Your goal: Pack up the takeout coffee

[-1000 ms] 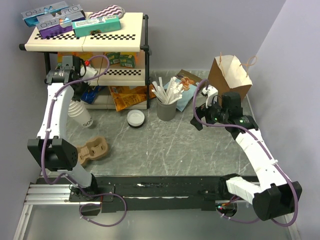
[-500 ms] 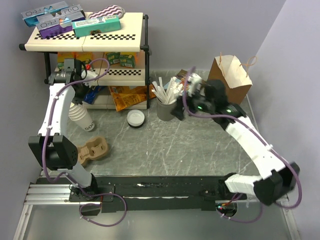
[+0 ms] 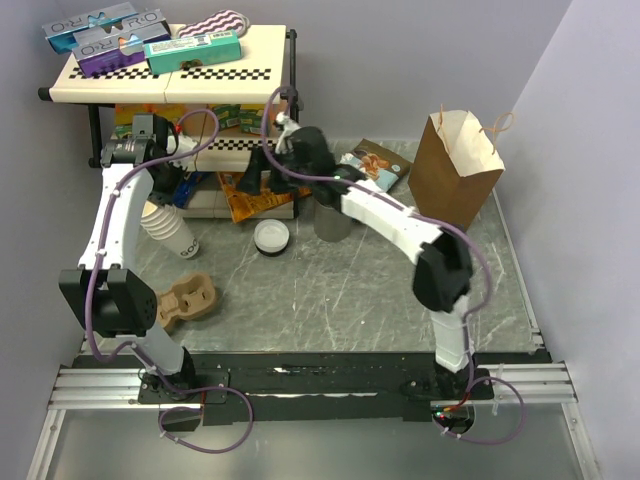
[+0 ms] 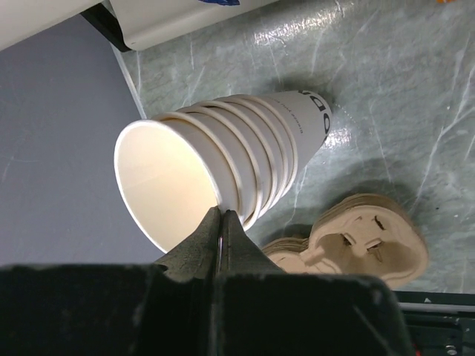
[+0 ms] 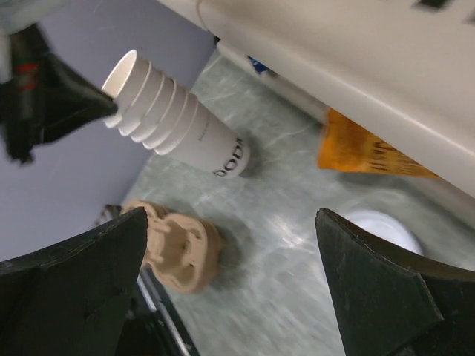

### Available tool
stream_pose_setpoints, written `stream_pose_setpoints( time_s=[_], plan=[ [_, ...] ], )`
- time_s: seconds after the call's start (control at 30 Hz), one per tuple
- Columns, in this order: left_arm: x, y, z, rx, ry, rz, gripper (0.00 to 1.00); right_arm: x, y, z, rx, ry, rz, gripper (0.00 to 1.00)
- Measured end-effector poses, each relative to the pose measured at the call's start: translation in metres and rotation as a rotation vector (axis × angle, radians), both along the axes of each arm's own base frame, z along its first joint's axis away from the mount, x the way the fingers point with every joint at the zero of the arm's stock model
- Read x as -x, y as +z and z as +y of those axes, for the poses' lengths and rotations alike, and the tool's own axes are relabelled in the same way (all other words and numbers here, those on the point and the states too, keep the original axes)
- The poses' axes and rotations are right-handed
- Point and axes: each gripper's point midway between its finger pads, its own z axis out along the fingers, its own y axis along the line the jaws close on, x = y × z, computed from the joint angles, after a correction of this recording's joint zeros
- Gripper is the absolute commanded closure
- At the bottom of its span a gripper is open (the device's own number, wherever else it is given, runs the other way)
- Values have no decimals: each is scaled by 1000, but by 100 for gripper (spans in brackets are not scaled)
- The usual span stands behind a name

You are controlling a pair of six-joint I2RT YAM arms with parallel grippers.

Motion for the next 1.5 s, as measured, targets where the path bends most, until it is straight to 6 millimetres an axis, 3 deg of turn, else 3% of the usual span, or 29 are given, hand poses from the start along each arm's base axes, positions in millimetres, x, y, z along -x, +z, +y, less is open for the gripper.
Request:
stream_pose_setpoints(
  time_s=[0.23, 0.47, 0.57, 0.77, 1.0, 1.5],
  plan=[
    [3, -3, -4, 36, 53, 7, 99, -9, -44, 60, -71, 30, 150, 0],
    [8, -6, -11, 82, 71, 25, 99, 2, -35, 117, -233, 130, 171, 0],
    [9, -8, -13, 94, 77, 41, 99, 15, -43, 135, -268, 170, 200, 0],
    [6, -12, -18, 125, 89, 50, 99, 28, -73, 151, -261, 179, 275, 1],
    [10, -13, -20, 135, 90, 69, 99, 23, -61, 164, -325, 170, 271, 1],
    [10, -4, -23, 146, 82, 56, 99, 21, -60, 170, -356, 135, 290, 4]
  ],
)
